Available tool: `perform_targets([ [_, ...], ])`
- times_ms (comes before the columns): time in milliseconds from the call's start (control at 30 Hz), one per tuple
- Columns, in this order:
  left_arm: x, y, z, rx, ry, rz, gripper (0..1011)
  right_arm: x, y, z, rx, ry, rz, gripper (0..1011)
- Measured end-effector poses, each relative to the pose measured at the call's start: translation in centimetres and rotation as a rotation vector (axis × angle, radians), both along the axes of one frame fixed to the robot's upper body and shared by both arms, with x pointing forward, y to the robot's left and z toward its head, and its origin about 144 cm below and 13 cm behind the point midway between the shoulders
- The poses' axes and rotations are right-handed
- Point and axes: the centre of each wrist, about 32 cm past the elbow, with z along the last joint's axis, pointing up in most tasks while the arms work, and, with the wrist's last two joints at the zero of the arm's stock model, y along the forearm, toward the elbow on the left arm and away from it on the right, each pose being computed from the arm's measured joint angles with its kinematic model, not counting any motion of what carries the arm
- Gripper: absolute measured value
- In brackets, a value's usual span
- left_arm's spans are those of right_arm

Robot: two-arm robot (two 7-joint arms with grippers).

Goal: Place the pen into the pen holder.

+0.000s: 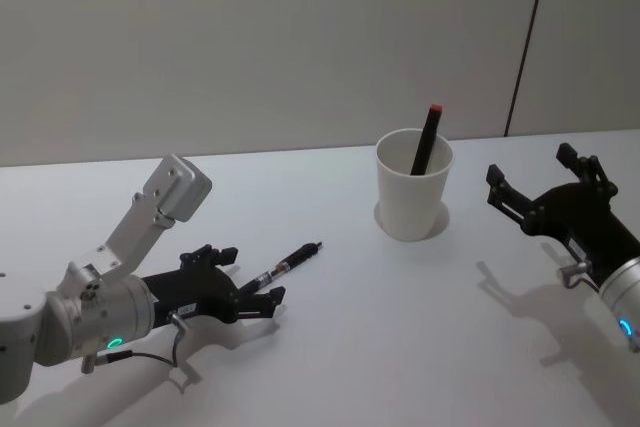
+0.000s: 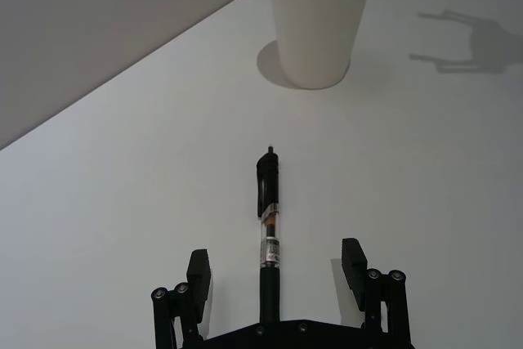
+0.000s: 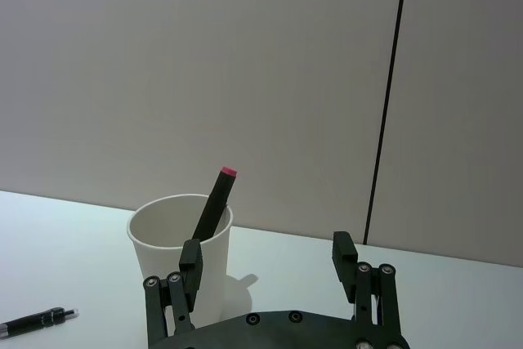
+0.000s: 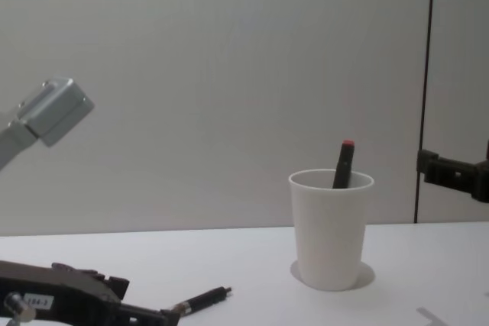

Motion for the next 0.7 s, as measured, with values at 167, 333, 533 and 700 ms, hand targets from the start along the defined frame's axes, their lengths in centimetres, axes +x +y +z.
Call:
perform_targets([
  [167, 0.2, 0.05, -0.23, 0.006, 0.01, 0.009, 1001, 0.0, 0.0, 0.0, 0.0, 0.0, 0.0, 1001],
  [333, 0.36, 0.1, -0.42, 0.012, 0.016, 0.017, 1001, 0.0, 0.0, 0.0, 0.0, 0.0, 0.0, 1001],
  [533, 0.49, 0.15, -0.62, 0.02, 0.023, 0.03, 1001, 0.0, 0.0, 0.0, 0.0, 0.0, 0.0, 1001],
  [700, 0.55, 0.17, -0.71, 0.026, 0.024, 0.037, 1001, 0.0, 0.0, 0.0, 0.0, 0.0, 0.0, 1001],
])
